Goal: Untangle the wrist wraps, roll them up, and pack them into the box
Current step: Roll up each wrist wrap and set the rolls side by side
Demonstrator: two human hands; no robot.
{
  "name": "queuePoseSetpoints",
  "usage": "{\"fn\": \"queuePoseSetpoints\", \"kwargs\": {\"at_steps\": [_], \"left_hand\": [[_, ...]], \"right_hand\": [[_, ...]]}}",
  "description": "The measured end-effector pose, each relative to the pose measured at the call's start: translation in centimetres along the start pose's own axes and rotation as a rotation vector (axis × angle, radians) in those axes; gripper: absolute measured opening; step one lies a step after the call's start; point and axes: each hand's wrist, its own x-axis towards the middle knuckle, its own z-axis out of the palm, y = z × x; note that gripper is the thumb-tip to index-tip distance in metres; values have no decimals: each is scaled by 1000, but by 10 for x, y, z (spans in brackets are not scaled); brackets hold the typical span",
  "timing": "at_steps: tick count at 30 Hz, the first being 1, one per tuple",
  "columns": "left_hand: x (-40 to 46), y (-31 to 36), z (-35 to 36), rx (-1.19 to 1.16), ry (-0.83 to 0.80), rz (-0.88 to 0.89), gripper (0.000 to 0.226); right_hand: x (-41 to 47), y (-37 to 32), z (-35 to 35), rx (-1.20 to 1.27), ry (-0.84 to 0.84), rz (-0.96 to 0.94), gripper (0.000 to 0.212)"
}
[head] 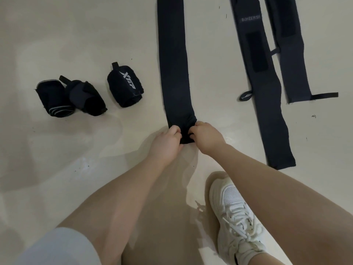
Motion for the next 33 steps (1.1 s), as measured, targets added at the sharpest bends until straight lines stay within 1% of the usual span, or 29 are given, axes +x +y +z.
{"fn": "queuePoseSetpoints", "kwargs": {"at_steps": [3, 5, 7, 8, 9, 11, 13, 15, 17, 20, 21, 23, 24, 25, 27, 29, 30, 32, 33], "left_hand": [[12, 5, -8, -24, -15, -57, 35], [17, 8, -12, -44, -23, -78, 34], [17, 9, -14, -119, 0, -104, 30], [16, 9, -13, -168, 38, -131, 26], [15, 7, -12, -223, 84, -171, 23], [15, 5, -12, -326, 149, -255, 19], [18, 5, -12, -417, 159, -336, 19], [19, 7, -11, -495, 175, -412, 18], [18, 9, -11, -532, 205, -451, 17], [17, 9, -14, -487, 212, -422, 22], [17, 8, -16, -469, 209, -401, 26], [15, 7, -17, -449, 197, -362, 37], [15, 6, -17, -446, 185, -353, 42], [15, 6, -17, -439, 167, -351, 44], [17, 6, -16, -414, 153, -362, 41], [23, 7, -18, -381, 182, -376, 32], [26, 8, -20, -358, 197, -390, 28], [36, 9, -26, -294, 187, -444, 23], [39, 10, -29, -271, 166, -479, 21]], "right_hand": [[7, -1, -7, 153, 36, 159, 19], [6, -2, -12, 160, 95, 188, 15], [4, -4, -16, 67, 105, 91, 6], [3, -3, -16, 6, 103, 2, 7], [4, -2, -15, -42, 105, -88, 12], [7, 4, -18, -93, 92, -223, 31], [11, 10, -22, -160, 68, -309, 42], [15, 14, -26, -257, 33, -363, 40], [20, 13, -26, -280, 43, -374, 35], [29, 7, -30, -213, 31, -297, 32], [33, 7, -31, -154, 7, -238, 31], [39, 7, -33, 39, -60, -87, 28], [40, 6, -31, 138, -73, -25, 27], [40, 4, -30, 186, -72, 15, 25], [40, -1, -30, 180, -48, 76, 24], [41, -4, -37, 102, 10, 106, 30], [43, -7, -40, 27, 74, 54, 31], [47, -9, -38, -196, 251, -186, 24], [46, -10, -35, -242, 309, -290, 20]]}}
